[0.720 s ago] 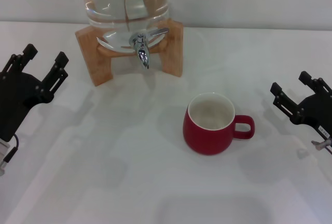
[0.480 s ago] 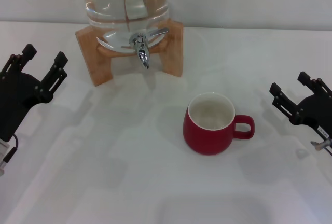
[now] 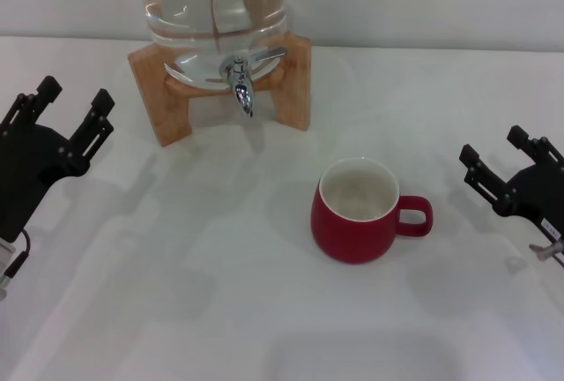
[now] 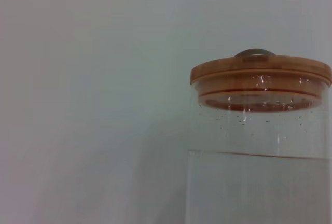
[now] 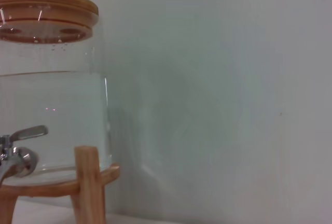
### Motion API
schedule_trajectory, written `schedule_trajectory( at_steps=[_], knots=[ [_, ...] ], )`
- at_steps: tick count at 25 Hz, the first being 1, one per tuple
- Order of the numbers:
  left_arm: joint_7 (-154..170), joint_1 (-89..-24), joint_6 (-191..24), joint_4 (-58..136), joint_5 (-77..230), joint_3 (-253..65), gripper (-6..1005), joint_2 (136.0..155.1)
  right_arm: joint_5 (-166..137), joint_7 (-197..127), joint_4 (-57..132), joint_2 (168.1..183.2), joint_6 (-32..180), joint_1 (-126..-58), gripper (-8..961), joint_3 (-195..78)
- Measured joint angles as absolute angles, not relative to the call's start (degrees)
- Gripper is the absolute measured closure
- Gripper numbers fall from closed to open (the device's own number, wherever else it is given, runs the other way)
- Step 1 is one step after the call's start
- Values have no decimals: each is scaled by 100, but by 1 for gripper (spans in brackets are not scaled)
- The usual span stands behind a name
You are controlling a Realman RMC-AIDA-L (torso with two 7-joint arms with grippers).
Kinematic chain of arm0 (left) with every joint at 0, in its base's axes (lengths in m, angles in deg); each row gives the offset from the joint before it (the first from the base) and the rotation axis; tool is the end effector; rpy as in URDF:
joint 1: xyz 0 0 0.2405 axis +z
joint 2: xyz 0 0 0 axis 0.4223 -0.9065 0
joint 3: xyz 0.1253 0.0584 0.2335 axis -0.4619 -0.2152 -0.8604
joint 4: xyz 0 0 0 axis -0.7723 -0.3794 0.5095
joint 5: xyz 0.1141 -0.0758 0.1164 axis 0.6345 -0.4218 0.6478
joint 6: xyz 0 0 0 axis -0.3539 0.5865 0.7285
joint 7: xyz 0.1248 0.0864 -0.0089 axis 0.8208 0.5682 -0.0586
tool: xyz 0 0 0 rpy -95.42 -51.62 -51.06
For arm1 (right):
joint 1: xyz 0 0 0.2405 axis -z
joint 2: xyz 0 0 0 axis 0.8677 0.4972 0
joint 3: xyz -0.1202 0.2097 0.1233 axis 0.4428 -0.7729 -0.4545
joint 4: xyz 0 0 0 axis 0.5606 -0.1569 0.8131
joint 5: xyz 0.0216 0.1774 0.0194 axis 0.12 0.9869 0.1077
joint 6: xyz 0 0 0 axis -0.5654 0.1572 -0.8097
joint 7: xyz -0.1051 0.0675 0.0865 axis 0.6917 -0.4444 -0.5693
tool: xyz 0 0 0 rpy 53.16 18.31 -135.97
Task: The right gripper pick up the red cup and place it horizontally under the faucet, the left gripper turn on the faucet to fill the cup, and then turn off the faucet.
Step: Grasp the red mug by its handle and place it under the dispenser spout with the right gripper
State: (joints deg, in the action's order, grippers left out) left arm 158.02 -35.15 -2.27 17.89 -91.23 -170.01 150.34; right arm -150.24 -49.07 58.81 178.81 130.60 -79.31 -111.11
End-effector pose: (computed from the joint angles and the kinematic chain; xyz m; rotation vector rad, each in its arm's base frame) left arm -0.3130 0.2753 0.0076 -1.7657 -0.5017 -0.9316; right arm 0.3012 0.2982 -0.0381 -1.9182 0.5423 0.7962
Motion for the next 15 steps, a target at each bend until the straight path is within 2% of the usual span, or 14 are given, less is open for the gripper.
schedule_trajectory(
  at_steps=[15],
  knots=[
    [15802, -3508, -227, 1790, -9122, -17001, 243, 15027, -15048, -4915, 5871, 17868, 13347, -7802, 182, -10385]
  ],
)
